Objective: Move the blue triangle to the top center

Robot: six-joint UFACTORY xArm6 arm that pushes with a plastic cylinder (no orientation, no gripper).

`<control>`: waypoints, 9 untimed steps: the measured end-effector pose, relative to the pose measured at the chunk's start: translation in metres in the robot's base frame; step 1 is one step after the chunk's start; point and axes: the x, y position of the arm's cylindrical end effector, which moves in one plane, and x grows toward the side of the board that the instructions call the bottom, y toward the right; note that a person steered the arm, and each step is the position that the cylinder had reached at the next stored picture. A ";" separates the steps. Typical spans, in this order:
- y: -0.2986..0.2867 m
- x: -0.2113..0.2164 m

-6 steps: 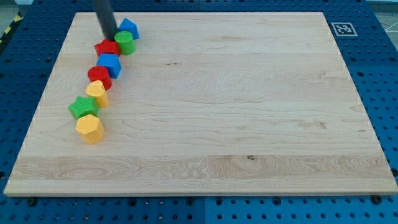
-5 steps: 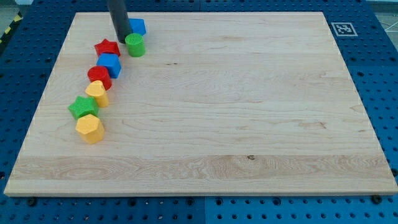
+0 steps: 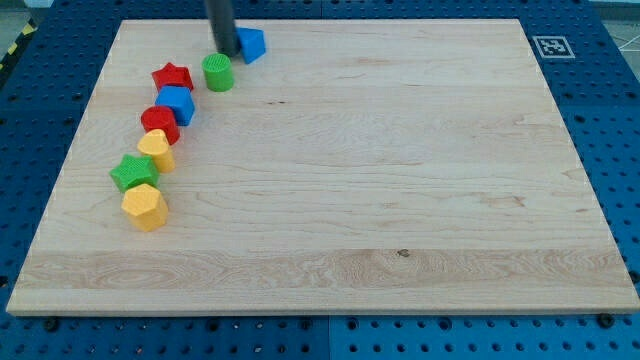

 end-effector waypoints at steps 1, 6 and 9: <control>0.039 0.000; 0.019 -0.032; 0.076 -0.027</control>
